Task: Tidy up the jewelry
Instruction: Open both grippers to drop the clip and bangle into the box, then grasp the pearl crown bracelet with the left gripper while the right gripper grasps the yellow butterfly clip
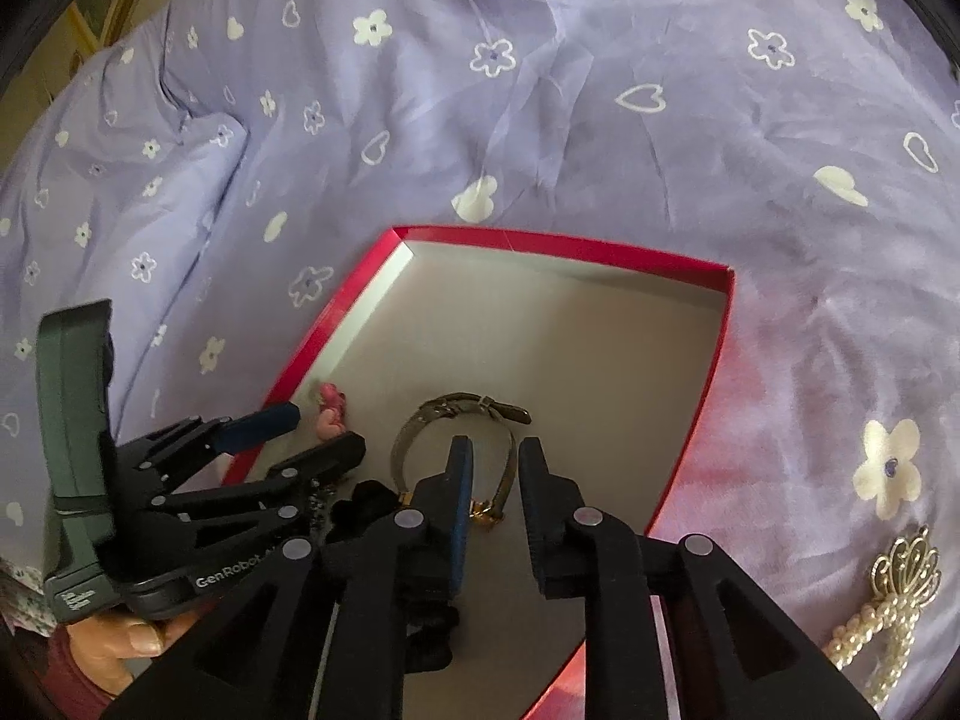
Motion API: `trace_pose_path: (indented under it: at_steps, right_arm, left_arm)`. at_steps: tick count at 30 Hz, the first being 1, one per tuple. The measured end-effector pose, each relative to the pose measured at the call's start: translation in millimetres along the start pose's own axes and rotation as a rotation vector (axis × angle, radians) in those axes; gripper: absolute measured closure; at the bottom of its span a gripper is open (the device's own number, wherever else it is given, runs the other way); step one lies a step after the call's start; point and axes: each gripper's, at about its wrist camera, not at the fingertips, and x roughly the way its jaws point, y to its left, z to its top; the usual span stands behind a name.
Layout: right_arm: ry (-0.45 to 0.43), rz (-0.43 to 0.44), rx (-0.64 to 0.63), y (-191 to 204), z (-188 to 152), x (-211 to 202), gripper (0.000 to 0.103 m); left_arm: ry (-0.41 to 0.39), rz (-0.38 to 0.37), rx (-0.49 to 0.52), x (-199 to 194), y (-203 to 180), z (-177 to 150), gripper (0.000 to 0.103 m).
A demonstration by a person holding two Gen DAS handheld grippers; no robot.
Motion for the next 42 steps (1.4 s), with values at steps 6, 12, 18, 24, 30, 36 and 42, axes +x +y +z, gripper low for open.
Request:
trace_pose_path:
  at_steps: [6,12,18,24,30,36,42]
  right_arm:
    - [-0.082,0.026,0.011,-7.3,-7.3,-42.8,0.065]
    - [-0.145,0.003,0.073,-40.4,-34.6,-88.8,0.062]
    - [-0.176,-0.041,0.175,-83.4,-67.6,-122.9,0.061]
    - [-0.212,-0.081,0.267,-122.2,-97.5,-157.4,0.056]
    - [-0.235,-0.115,0.31,-147.6,-122.3,-181.7,0.055]
    - [-0.241,-0.135,0.341,-165.9,-137.0,-192.9,0.055]
    - [-0.252,-0.143,0.359,-178.1,-141.5,-199.0,0.055]
  left_arm:
    - [-0.043,-0.019,-0.045,-23.3,3.1,-6.6,0.032]
    - [-0.107,-0.078,-0.099,-58.7,-1.0,-18.2,0.027]
    - [-0.139,-0.131,-0.117,-84.7,-17.4,-28.4,0.027]
    - [-0.14,-0.188,-0.101,-100.8,-47.4,-42.4,0.026]
    - [-0.12,-0.223,-0.038,-106.8,-87.2,-52.7,0.026]
    - [-0.103,-0.234,0.034,-107.3,-124.6,-55.0,0.026]
    - [-0.086,-0.23,0.083,-100.5,-150.8,-51.6,0.026]
